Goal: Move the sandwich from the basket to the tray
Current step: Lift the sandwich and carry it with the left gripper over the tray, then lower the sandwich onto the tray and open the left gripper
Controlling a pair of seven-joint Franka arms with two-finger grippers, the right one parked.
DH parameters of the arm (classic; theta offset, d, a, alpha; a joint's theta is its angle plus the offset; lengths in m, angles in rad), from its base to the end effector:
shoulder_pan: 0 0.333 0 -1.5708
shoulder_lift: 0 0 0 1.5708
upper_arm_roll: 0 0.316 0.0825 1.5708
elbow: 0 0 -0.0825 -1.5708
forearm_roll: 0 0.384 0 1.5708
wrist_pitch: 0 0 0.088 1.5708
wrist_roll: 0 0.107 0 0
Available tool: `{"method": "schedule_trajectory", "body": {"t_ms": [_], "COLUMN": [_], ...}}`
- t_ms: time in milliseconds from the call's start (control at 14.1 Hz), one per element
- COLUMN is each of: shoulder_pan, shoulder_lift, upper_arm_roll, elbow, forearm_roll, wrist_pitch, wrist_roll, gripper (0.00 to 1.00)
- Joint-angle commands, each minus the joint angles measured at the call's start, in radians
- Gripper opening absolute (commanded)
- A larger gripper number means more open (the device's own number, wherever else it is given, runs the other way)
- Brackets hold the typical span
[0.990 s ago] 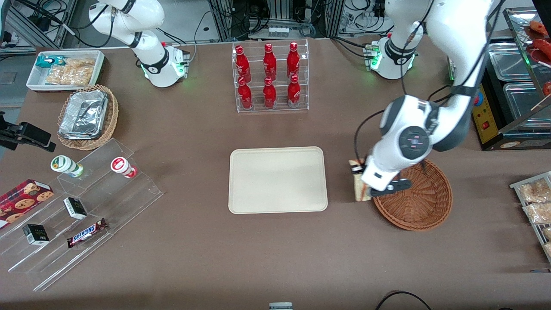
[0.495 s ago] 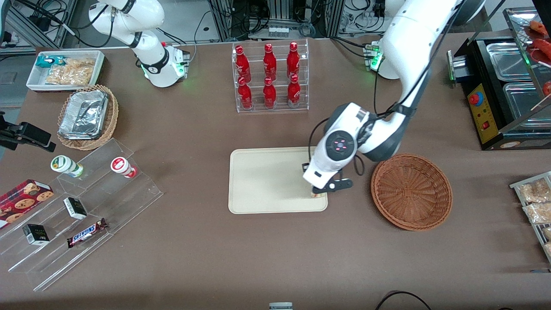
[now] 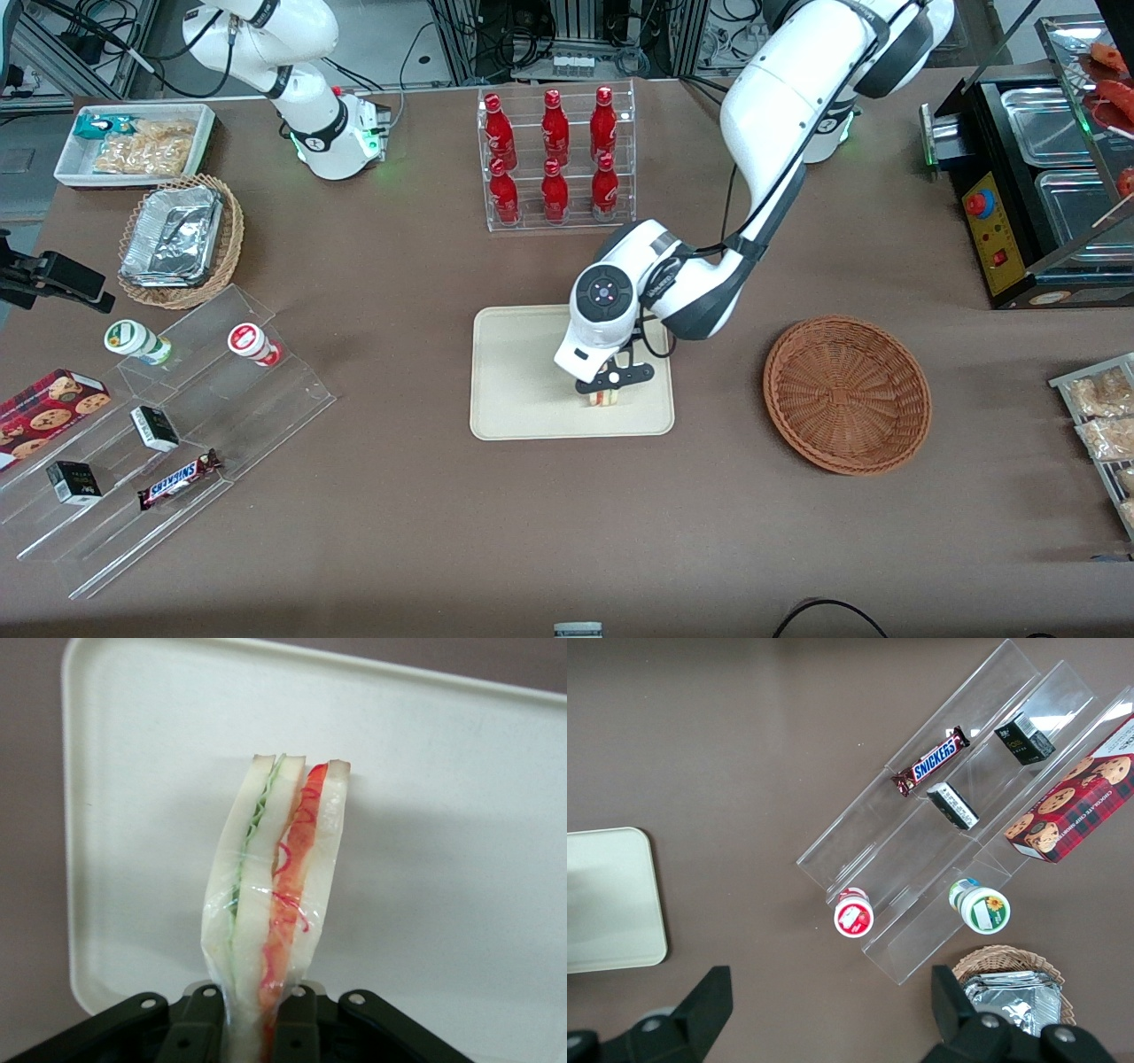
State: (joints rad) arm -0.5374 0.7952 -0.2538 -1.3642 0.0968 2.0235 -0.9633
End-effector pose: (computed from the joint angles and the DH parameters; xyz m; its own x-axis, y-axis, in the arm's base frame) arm 0.5381 -0.4829 0.2452 0.9716 0.1875 -0.1445 0.1843 -0.9822 -0.0353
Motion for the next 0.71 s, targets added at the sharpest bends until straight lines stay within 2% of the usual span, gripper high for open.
{"method": "schedule_trajectory", "body": {"t_ms": [0,71,141,212,636], "shoulder_pan": [-0.033,-0.036,-0.038,-0.038,-0.021], "shoulder_lift": [0.056,0.056,0.056,0.055,-0.049], "upper_arm_roll": [0.011,0.010,0.010,0.010,0.025], "elbow": [0.071,0.071,0.070,0.067,0.045], "forearm_roll": [0.021,0.021,0.021,0.020,0.029], "wrist_pitch": [-0.020,-0.019,-0.019,-0.019,-0.076], "wrist_roll": [-0.025,-0.020,-0.018,-0.025,-0.018], "gripper": [0.17,0.27,0.49,0.99,1.00]}}
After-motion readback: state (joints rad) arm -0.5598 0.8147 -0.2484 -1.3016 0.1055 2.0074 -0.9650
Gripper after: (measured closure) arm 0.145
